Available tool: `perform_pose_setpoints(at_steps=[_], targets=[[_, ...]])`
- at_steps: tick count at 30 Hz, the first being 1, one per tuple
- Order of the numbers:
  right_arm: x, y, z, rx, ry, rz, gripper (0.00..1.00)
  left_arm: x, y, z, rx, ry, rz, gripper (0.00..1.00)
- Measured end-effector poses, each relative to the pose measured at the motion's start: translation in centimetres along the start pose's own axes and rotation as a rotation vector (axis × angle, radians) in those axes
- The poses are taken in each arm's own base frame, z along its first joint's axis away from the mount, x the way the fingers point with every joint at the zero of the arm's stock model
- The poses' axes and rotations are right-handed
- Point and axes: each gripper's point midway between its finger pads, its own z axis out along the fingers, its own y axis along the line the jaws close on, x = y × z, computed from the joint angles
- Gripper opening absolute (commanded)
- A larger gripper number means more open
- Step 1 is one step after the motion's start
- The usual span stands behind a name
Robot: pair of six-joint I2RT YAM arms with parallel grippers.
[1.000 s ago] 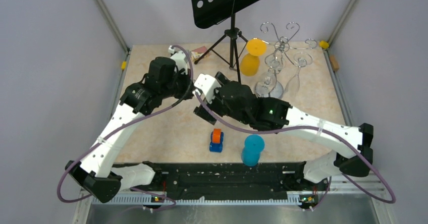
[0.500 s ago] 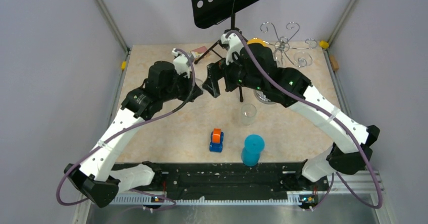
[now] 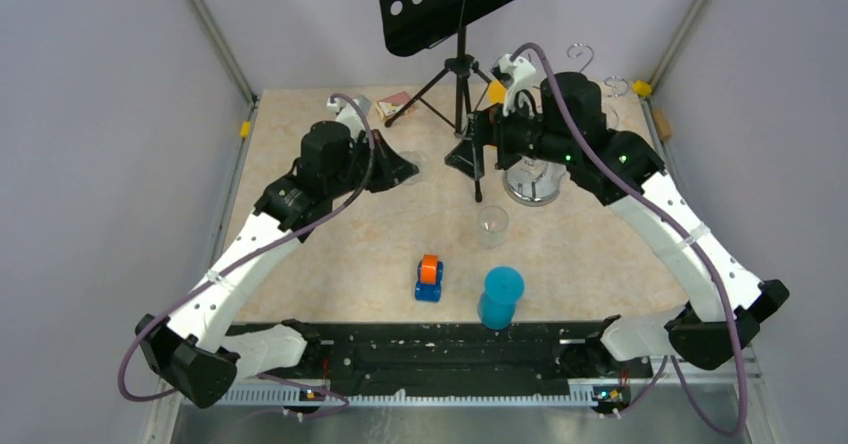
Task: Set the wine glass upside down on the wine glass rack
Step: Turn the wine glass upside down at the wine rack.
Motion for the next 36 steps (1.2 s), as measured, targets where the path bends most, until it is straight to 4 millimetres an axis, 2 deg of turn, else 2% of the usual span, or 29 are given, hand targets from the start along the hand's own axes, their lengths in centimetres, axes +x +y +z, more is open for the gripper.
perform_pose_setpoints(at_steps=[3, 6, 10, 13, 17, 23, 28, 33, 36], targets=[[-0.6, -1.3, -0.3, -0.005, -0.006, 0.026, 0.98, 0.2, -0.5, 1.0, 0.041, -0.005, -0.071, 0.0], [-1.2, -1.3, -0.1, -0.015, 0.004, 0.035, 0.97, 0.6, -0.6, 1.8, 0.081, -0.017, -0.09, 0.0], [-4.2, -0.8, 0.1, -0.026, -0.029, 0.053, 0.93, 0.3, -1.3, 2.5, 0.161, -0.055, -0.037, 0.0], [-6.3, -0.5, -0.3, -0.05, -0.069, 0.098, 0.88, -0.8, -2.6, 2.4, 0.233, -0.107, 0.035, 0.0], [-7.7, -0.4, -0.8, -0.096, -0.107, 0.208, 0.78, -2.6, -4.5, 1.8, 0.333, -0.178, 0.124, 0.0], [-7.7, 0.0, -0.2, -0.154, -0.1, 0.311, 0.68, -3.7, -6.2, 0.9, 0.409, -0.21, 0.176, 0.0], [-7.3, -0.1, 0.3, -0.183, -0.086, 0.347, 0.66, -5.4, -7.8, -0.2, 0.455, -0.266, 0.198, 0.0], [-6.3, -1.5, 1.4, -0.218, -0.074, 0.393, 0.42, -6.8, -8.8, -0.9, 0.477, -0.31, 0.169, 0.0], [-5.3, -2.6, 2.3, -0.262, -0.059, 0.467, 0.41, -7.2, -9.3, -1.1, 0.494, -0.318, 0.141, 0.0]])
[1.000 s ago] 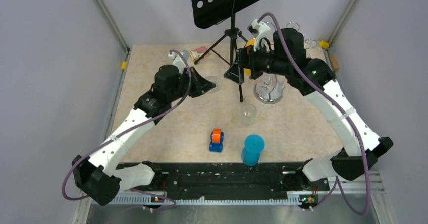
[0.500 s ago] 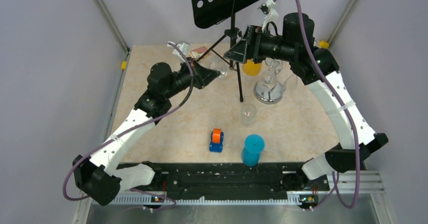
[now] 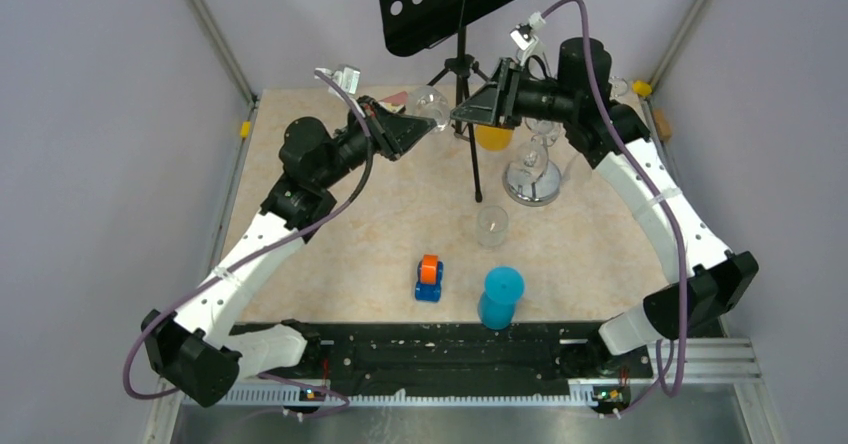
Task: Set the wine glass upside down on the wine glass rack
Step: Turn the wine glass upside down at the wine rack.
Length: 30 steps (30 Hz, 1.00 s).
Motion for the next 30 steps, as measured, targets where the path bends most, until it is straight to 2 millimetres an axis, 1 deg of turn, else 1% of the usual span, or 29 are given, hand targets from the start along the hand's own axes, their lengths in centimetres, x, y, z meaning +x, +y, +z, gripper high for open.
perform_pose_setpoints(at_steps=[4, 9, 11, 15, 17, 20, 22, 24, 30], targets=[[-0.3, 0.1, 0.1, -0.055, -0.006, 0.033, 0.42, 0.1, 0.3, 0.5, -0.004, -0.003, -0.046, 0.0], [-1.1, 1.7, -0.1, -0.134, -0.019, 0.019, 0.45, 0.2, 0.3, 0.8, -0.003, -0.002, -0.1, 0.0], [-1.1, 2.2, -0.2, -0.157, -0.014, 0.016, 0.45, 0.0, 0.1, 0.8, 0.005, -0.008, -0.115, 0.0], [-0.8, 2.4, -0.2, -0.179, 0.001, 0.022, 0.43, -0.4, -0.4, 1.1, 0.025, -0.02, -0.14, 0.0], [-0.5, 2.3, -0.1, -0.182, 0.009, 0.027, 0.37, -0.4, -0.4, 1.3, 0.03, -0.021, -0.155, 0.0], [-0.3, 2.2, -0.1, -0.186, 0.017, 0.034, 0.18, 0.0, -0.3, 1.5, 0.035, -0.004, -0.179, 0.0], [-0.3, 1.9, 0.0, -0.182, 0.019, 0.049, 0.1, -0.1, -0.6, 1.6, 0.047, -0.003, -0.19, 0.0], [-0.5, 1.8, 0.1, -0.192, 0.021, 0.055, 0.0, -0.3, -0.8, 1.7, 0.053, -0.006, -0.194, 0.0], [-0.7, 1.9, 0.2, -0.212, 0.02, 0.035, 0.0, -0.7, -0.7, 1.8, 0.05, -0.014, -0.224, 0.0]])
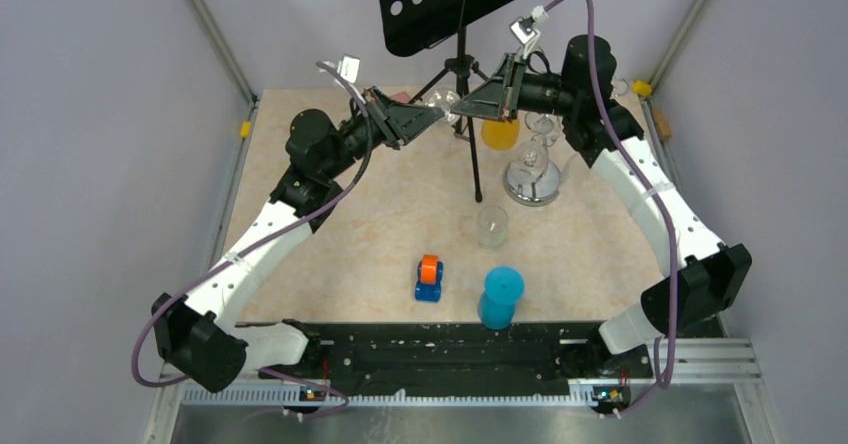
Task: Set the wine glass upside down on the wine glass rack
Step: Turn the wine glass upside down at the wine rack.
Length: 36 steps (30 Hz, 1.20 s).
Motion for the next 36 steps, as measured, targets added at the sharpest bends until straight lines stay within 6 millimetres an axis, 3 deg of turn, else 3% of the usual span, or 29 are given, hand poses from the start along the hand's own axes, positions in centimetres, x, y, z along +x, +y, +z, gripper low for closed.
perform_pose_setpoints(at_steps=[4, 10, 15, 21, 31, 36], targets=[[0.0, 0.0, 0.0, -0.002, 0.001, -0.003, 0.0, 0.0, 0.0, 0.0, -0.001, -0.001, -0.004, 0.01], [0.0, -0.1, 0.0, 0.002, 0.004, -0.006, 0.0, 0.0, 0.0, 0.0, -0.002, 0.0, -0.003, 0.2], [0.3, -0.1, -0.1, 0.012, 0.013, 0.01, 0.0, 0.1, 0.1, 0.0, -0.001, 0.006, 0.011, 0.43], [0.9, -0.9, -0.2, 0.046, 0.03, 0.034, 0.0, 0.2, -0.5, -0.2, 0.016, 0.013, 0.018, 0.85], [0.8, -0.8, -0.2, 0.054, 0.038, 0.027, 0.0, -1.1, -2.6, -1.9, 0.03, -0.041, 0.079, 0.91], [0.7, -0.9, -0.1, 0.057, 0.038, 0.028, 0.0, -1.1, -2.3, -2.1, 0.015, -0.042, 0.111, 0.93]])
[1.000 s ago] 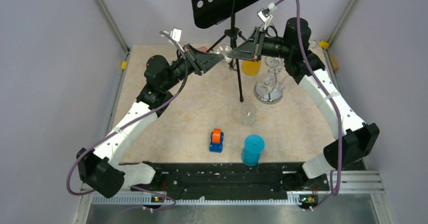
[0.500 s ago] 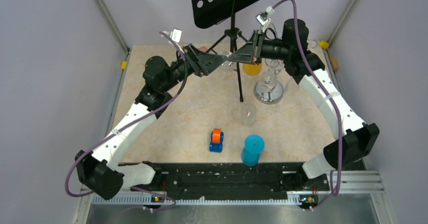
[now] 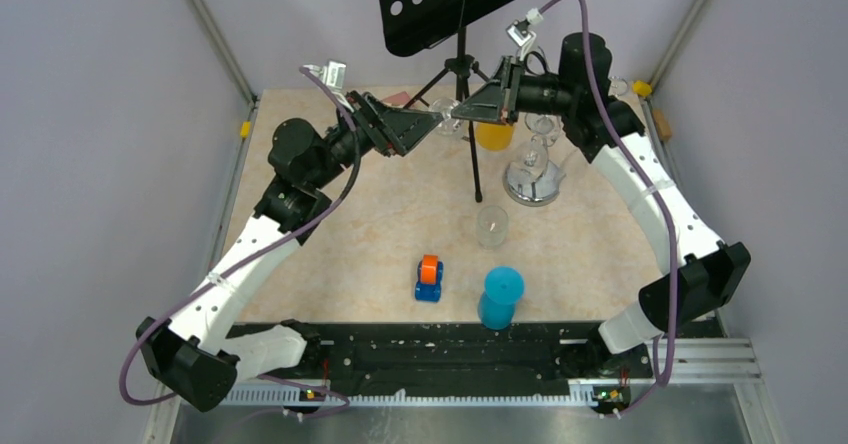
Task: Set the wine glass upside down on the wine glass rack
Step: Turn the wine glass upside down at the wine rack.
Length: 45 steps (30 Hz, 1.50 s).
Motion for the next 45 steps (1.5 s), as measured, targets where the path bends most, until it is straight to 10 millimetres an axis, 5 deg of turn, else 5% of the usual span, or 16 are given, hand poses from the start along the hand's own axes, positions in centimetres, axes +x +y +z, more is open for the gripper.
perform_pose_setpoints(at_steps=[14, 21, 32, 45], targets=[[-2.7, 3.8, -0.6, -0.063, -0.068, -0.08, 0.0, 1.8, 2.2, -0.6, -0.079, 0.082, 0.088, 0.95], [-4.5, 3.6, -1.3, -0.03, -0.134, -0.08, 0.0, 1.7, 1.6, -1.4, -0.081, 0.085, 0.09, 0.95], [-9.3, 2.0, -5.3, 0.099, -0.338, -0.098, 0.0, 1.6, 1.1, -1.9, -0.077, 0.086, 0.092, 0.96], [-13.6, 3.1, -12.5, 0.211, -0.565, -0.202, 0.0, 2.2, 1.5, -1.8, -0.081, 0.113, 0.081, 0.96]])
